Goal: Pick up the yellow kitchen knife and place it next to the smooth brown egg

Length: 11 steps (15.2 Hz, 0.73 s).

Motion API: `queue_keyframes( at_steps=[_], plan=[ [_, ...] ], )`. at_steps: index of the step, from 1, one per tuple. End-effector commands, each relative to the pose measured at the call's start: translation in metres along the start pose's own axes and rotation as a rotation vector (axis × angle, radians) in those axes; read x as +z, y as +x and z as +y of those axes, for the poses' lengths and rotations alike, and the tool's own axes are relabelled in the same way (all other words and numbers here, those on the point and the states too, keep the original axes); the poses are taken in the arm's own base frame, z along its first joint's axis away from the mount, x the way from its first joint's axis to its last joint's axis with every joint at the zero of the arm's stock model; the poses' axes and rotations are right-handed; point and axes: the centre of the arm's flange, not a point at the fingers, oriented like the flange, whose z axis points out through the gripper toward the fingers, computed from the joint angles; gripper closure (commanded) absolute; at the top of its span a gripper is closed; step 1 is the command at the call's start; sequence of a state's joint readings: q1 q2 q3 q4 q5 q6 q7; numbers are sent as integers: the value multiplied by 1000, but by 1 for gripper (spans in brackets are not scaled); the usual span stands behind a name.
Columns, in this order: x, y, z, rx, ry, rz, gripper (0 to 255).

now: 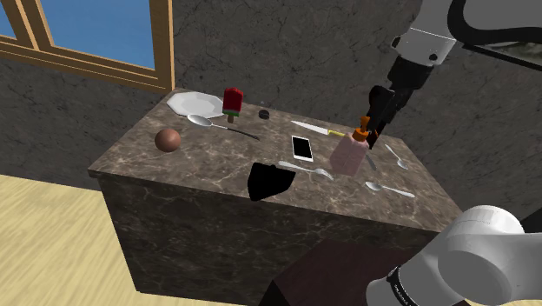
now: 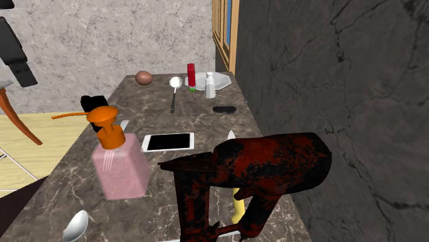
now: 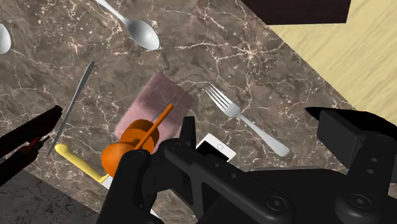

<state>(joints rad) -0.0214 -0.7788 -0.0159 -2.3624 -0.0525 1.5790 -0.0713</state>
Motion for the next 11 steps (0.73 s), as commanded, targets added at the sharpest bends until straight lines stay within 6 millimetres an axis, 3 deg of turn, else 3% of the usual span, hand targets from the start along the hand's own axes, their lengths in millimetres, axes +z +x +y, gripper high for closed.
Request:
queue_keyframes(
  at_steps=[1,11],
  plan=[
    [0,0,0,0,0,0,0],
    [72,50,90,-179,-48,16,0]
  ],
)
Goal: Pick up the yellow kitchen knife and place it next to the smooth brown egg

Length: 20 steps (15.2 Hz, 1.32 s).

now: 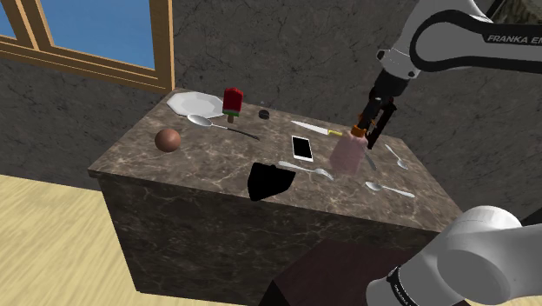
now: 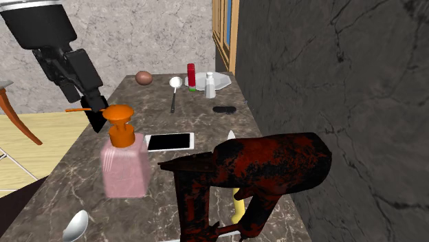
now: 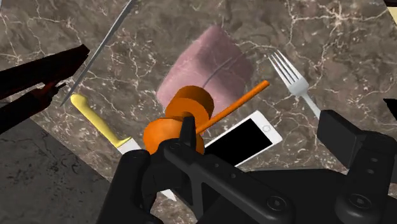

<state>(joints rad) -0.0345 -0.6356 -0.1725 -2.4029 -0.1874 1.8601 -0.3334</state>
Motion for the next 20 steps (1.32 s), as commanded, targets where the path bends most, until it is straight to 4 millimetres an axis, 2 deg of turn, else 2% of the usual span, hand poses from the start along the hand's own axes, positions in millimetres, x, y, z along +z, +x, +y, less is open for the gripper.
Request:
queue_keyframes(
  at_steps=[1,10,20],
  plan=[
    [31,4,17,-39,14,-53,0],
    [99,48,95,-201,-25,-37,0],
    [171,113,175,-382,-67,-18,0]
  ],
)
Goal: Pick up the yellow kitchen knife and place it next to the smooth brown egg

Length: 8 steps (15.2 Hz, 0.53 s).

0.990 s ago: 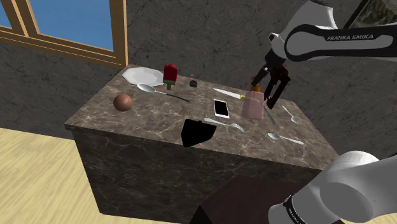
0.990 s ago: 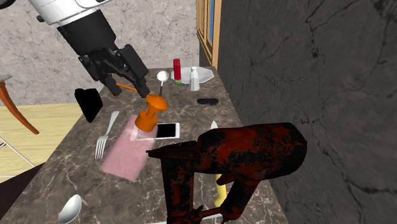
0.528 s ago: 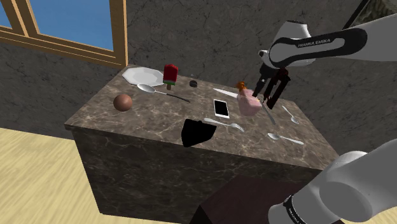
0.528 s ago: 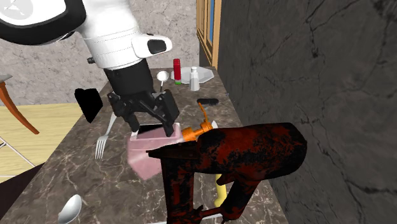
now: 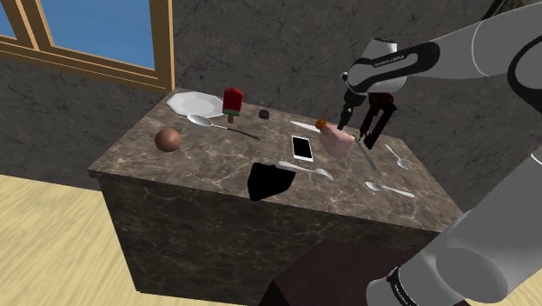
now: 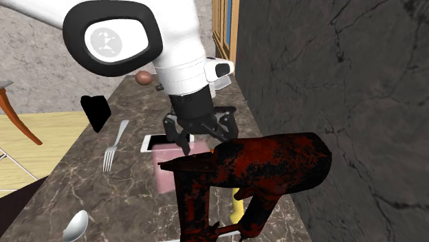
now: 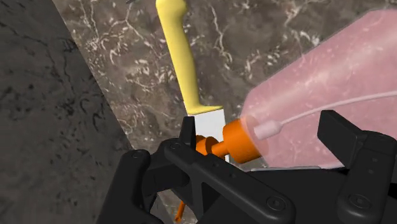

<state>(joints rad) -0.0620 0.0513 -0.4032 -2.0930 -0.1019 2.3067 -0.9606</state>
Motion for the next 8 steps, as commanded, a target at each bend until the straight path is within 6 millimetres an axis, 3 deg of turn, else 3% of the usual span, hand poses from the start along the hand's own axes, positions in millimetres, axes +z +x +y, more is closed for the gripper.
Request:
queue_keyframes(
  at_steps=[1,4,8],
  plan=[
    [31,6,15,-41,9,-18,0],
    [52,19,40,-91,-3,-13,0],
    [73,19,40,-91,-3,-13,0]
  ],
)
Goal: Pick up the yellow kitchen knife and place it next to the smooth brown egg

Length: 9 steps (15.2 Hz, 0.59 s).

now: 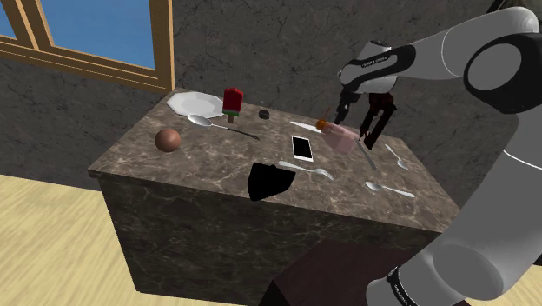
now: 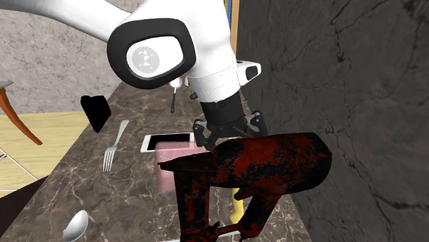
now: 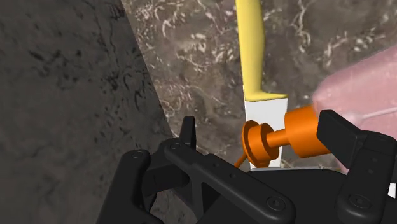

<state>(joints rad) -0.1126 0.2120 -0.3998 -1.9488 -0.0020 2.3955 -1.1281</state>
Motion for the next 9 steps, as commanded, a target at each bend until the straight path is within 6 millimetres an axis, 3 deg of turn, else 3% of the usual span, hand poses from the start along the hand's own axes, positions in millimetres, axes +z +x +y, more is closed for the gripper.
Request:
queue_keyframes(
  at_steps=[1,4,9],
  plan=[
    [57,6,-14,-20,66,-52,0],
    [71,6,-15,-20,66,-52,0],
    [71,6,-15,-20,66,-52,0]
  ],
)
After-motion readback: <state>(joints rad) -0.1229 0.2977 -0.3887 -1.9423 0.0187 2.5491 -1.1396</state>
